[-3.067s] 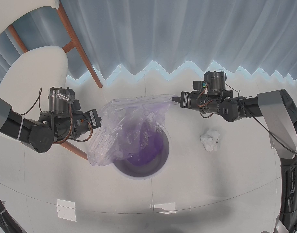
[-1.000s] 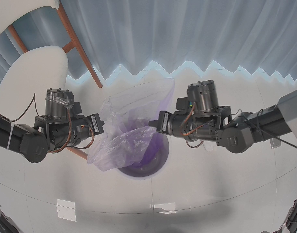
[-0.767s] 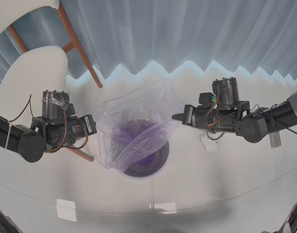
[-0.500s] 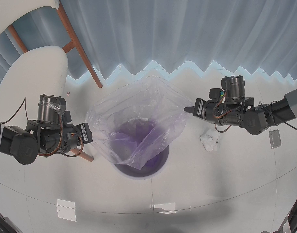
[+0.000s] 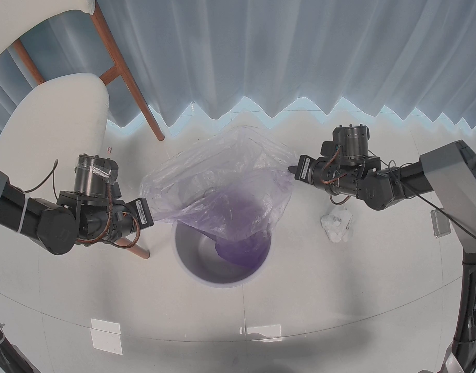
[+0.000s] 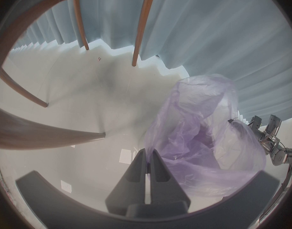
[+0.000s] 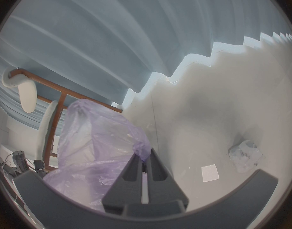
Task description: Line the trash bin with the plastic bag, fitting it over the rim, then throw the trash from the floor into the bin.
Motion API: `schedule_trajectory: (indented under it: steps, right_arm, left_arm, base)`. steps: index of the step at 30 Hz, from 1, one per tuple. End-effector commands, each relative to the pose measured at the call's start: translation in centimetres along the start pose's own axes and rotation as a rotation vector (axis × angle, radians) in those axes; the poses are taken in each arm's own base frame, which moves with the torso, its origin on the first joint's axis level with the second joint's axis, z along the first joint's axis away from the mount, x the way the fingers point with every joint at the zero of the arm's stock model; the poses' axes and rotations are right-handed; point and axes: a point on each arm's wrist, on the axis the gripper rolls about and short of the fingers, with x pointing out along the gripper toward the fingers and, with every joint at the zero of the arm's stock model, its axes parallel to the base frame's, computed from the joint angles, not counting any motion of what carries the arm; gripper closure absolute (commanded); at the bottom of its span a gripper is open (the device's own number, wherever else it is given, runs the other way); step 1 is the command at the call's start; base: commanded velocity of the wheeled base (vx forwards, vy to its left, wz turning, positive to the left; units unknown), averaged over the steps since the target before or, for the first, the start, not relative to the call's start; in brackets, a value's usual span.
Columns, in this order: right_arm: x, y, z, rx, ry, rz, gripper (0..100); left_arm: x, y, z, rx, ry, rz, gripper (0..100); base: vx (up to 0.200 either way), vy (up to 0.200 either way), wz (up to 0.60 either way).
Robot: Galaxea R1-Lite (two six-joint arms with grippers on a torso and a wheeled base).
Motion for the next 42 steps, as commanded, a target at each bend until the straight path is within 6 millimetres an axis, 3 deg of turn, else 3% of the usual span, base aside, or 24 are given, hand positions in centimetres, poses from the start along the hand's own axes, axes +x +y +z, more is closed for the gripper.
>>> schedule_trajectory:
  steps: [1,13,25,30,34,42]
  right_arm:
    - [2.0,-1.5,-2.1,0.013,0.055,-0.032,100]
    - [2.1,-2.7,-4.3,0.029,0.119,-0.066,100]
    - [-1.7,-2.4,-5.8,0.015,0.214,-0.045,100]
    - [-3.1,-2.2,-6.2,-0.019,0.198,-0.031,100]
    - [-5.6,-1.5,-6.7,-0.039,0.167,-0.007,100]
    - [-6.2,-1.5,-8.1,-0.119,0.136,0.021,100]
  left_arm:
    - [2.7,1.3,-1.0,-0.017,0.061,0.054,100]
    - [4.1,2.0,-2.2,-0.052,0.109,0.081,100]
    - [1.3,3.0,-4.1,0.079,0.157,0.094,100]
    - [0.4,2.1,-4.0,0.124,0.114,0.050,100]
    - [-1.3,1.7,-4.4,0.166,0.089,0.017,100]
    - [-1.6,2.7,-6.4,0.265,0.050,-0.005,100]
  base:
    - [0.000,0.000,0.00]
    - [0.000,0.000,0.00]
    - [0.000,0.000,0.00]
    - [0.000,0.000,0.00]
    - [0.000,0.000,0.00]
    - [0.000,0.000,0.00]
